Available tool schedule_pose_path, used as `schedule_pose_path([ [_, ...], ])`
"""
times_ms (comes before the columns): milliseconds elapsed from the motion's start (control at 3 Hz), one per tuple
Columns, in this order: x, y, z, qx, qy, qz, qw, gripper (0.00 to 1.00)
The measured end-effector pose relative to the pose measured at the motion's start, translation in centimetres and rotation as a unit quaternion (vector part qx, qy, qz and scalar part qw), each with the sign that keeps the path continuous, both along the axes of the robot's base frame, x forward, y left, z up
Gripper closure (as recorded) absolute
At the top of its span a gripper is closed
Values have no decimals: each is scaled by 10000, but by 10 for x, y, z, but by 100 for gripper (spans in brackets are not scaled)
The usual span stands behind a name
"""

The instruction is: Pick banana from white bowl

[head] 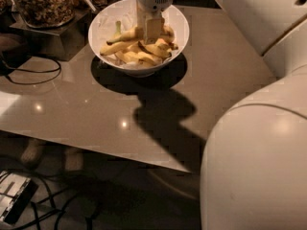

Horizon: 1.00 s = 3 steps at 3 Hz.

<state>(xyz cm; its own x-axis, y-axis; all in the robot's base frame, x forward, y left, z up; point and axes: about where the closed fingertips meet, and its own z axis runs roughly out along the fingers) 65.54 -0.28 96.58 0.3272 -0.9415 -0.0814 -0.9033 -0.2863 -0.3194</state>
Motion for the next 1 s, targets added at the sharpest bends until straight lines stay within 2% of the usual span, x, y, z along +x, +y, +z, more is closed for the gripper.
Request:
schedule_pose_path([
  [667,-30,41,26,-138,-137,418,9989,100],
  [1000,-44,61,49,-142,-430,683,9966,100],
])
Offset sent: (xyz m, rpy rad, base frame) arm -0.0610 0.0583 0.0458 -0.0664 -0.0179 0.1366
